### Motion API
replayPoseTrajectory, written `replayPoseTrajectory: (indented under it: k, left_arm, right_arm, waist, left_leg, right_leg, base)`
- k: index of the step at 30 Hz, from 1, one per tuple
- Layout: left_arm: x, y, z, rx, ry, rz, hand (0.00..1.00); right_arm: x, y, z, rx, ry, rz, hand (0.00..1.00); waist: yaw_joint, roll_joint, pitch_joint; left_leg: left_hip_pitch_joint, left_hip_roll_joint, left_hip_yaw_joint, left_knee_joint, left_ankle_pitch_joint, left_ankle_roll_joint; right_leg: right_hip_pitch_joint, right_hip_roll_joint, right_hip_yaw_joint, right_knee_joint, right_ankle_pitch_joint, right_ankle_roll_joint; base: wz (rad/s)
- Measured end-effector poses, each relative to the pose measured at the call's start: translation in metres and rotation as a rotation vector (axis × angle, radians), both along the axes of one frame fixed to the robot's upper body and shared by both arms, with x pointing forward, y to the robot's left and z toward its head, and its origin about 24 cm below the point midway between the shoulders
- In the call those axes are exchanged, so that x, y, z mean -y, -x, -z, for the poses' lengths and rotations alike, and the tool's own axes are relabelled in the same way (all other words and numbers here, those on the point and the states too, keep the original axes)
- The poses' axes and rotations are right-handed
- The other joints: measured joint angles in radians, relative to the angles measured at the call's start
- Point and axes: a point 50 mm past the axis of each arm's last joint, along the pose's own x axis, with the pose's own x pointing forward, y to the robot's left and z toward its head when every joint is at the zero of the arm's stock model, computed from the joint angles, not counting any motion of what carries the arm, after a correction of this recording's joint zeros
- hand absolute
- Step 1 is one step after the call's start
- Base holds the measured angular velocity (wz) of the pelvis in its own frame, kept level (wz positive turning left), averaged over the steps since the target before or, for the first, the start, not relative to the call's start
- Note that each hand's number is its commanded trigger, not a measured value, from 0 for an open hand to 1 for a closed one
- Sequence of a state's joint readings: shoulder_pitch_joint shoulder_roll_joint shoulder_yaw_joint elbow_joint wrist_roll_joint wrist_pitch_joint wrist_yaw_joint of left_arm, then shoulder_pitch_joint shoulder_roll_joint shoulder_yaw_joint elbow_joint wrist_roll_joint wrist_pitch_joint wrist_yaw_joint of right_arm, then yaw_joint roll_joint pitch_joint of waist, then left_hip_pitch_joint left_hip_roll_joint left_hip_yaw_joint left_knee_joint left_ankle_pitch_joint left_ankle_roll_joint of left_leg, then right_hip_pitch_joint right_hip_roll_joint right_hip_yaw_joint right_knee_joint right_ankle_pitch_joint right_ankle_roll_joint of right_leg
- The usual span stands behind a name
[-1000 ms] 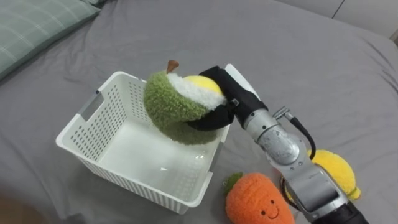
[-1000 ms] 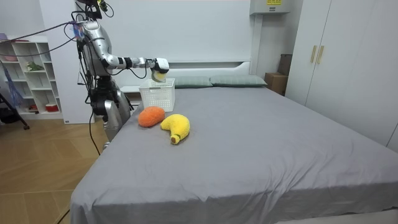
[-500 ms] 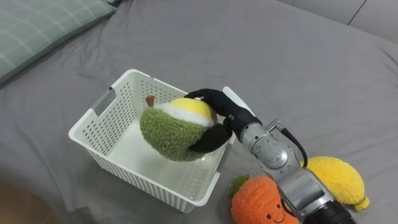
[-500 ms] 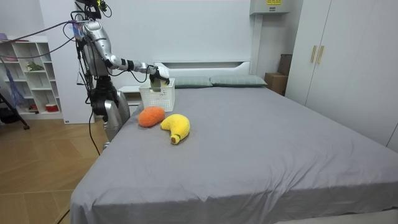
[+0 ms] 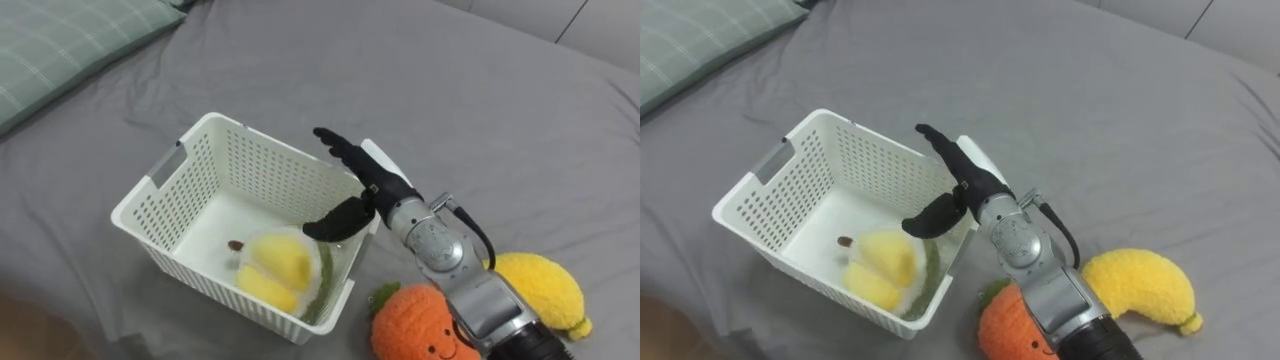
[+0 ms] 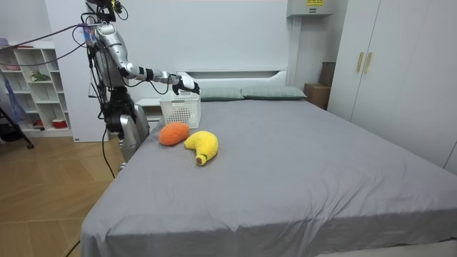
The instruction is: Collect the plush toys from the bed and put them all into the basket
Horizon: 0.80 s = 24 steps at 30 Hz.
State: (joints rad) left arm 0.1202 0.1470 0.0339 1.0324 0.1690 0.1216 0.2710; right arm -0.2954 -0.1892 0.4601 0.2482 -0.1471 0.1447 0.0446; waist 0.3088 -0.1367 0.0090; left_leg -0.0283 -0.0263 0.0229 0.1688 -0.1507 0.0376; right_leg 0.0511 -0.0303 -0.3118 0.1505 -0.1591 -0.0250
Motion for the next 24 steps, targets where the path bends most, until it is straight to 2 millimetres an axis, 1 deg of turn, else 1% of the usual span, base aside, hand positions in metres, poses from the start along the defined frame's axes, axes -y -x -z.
replayPoseTrajectory:
  k: [8,13,17,18,20,22,24]
  left_arm:
    - [0.000,0.002,0.001,-0.007,0.001,-0.002,0.00]
    - [0.000,0.001,0.000,-0.007,0.001,-0.002,0.00]
    - [0.000,0.001,0.000,-0.005,0.001,-0.002,0.00]
    - [0.000,0.000,0.000,-0.003,0.001,-0.002,0.00]
    - [0.000,0.001,0.000,-0.004,-0.001,-0.003,0.00]
    - [0.000,0.002,0.001,-0.005,0.000,-0.005,0.00]
    - [-0.001,0.002,0.000,-0.003,-0.001,-0.008,0.00]
  right_arm:
    - [0.000,0.000,0.000,0.004,0.002,0.000,0.00]
    - [0.002,-0.001,-0.002,0.015,-0.003,0.016,0.00]
    - [0.004,-0.004,-0.015,0.074,-0.025,0.042,0.00]
    - [0.005,-0.005,-0.017,0.087,-0.034,0.050,0.00]
    - [0.006,-0.005,-0.019,0.091,-0.056,0.055,0.00]
    - [0.009,-0.006,-0.021,0.091,-0.076,0.068,0.00]
    - [0.016,-0.009,-0.023,0.101,-0.094,0.104,0.00]
  waist:
    - [0.000,-0.002,0.0009]
    - [-0.006,-0.003,0.0009]
    - [-0.012,-0.003,0.0010]
    - [-0.017,0.001,0.0038]
    - [-0.031,0.003,0.0051]
    - [-0.058,0.004,0.0060]
    - [-0.081,0.009,0.0070]
  left_leg:
    - [0.000,-0.001,0.000,0.000,0.000,0.001]
    - [-0.001,-0.001,-0.001,0.000,0.000,0.001]
    - [0.000,-0.002,-0.001,-0.001,0.001,0.001]
    - [0.002,-0.002,-0.001,-0.001,0.001,0.002]
    - [0.004,-0.002,0.001,-0.001,0.001,0.002]
    - [0.003,-0.003,0.001,0.000,0.003,0.004]
    - [0.003,-0.003,0.004,0.000,0.003,0.006]
  right_leg:
    - [0.000,-0.001,0.000,0.000,0.000,0.000]
    - [0.000,-0.002,0.002,0.000,0.000,0.000]
    - [0.000,-0.001,0.004,0.000,-0.001,0.001]
    - [0.001,-0.001,0.006,0.000,0.000,0.001]
    - [0.003,-0.001,0.010,0.000,0.001,0.003]
    - [0.003,-0.003,0.007,0.000,0.001,0.004]
    - [0.002,-0.003,0.009,0.001,0.004,0.008]
  base:
    - [0.00]
    - [0.00]
    - [0.00]
    - [0.00]
    - [0.00]
    - [0.00]
    - [-0.02]
